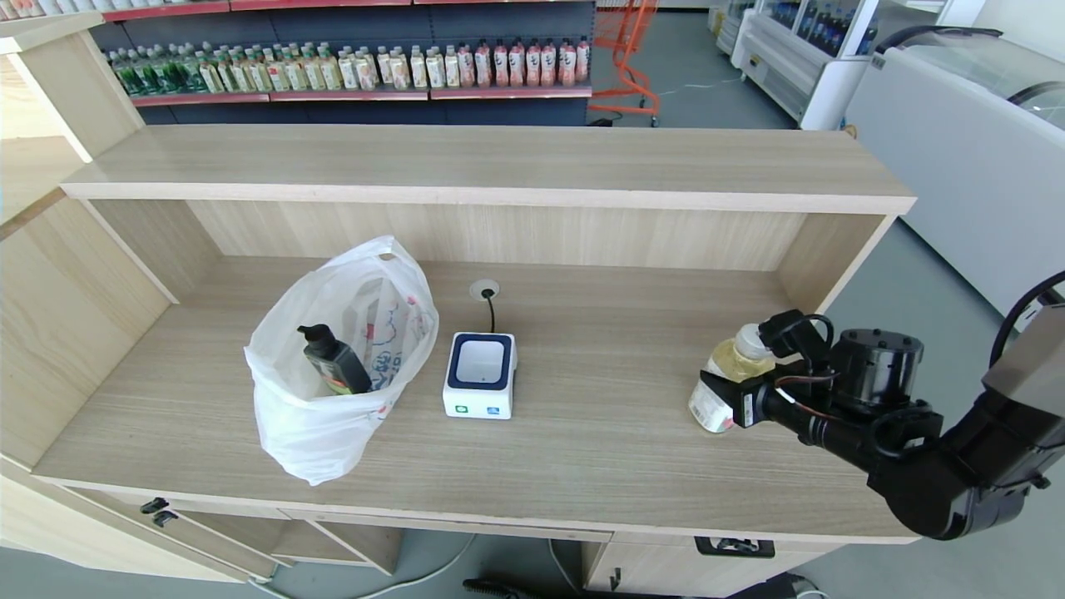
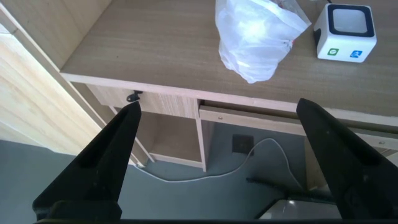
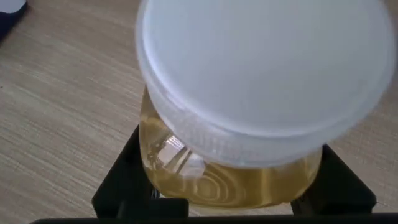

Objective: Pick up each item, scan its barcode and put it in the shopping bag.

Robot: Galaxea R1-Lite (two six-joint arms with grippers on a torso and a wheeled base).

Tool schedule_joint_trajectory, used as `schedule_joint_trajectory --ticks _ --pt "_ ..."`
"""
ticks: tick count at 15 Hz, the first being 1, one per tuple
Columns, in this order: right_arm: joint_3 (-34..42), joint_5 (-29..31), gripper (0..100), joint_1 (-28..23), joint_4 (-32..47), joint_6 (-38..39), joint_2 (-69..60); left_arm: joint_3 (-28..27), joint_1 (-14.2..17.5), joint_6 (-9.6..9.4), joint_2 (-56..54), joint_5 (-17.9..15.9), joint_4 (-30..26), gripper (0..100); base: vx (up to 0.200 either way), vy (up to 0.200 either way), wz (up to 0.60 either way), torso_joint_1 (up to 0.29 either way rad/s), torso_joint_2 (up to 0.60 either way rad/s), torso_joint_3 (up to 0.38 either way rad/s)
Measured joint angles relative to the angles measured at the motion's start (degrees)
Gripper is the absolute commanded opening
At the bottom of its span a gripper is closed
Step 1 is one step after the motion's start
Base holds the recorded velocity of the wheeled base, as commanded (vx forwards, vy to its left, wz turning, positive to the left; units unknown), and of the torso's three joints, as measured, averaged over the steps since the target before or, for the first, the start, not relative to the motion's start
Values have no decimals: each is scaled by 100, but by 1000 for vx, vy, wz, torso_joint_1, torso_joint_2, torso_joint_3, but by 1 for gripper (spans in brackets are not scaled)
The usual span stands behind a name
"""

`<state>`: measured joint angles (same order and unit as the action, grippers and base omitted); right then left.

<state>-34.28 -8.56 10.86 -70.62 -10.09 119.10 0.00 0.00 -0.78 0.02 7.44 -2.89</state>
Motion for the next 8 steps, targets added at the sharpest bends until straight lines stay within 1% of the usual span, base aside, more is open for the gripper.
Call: schedule_joint_trajectory --ticks 5,8 --pt "2 11 0 5 -29 -115 308 0 0 -1 0 0 0 100 0 0 0 0 0 0" --pt "-301 -2 0 35 -145 -79 485 0 0 0 0 0 0 100 0 0 0 0 0 0"
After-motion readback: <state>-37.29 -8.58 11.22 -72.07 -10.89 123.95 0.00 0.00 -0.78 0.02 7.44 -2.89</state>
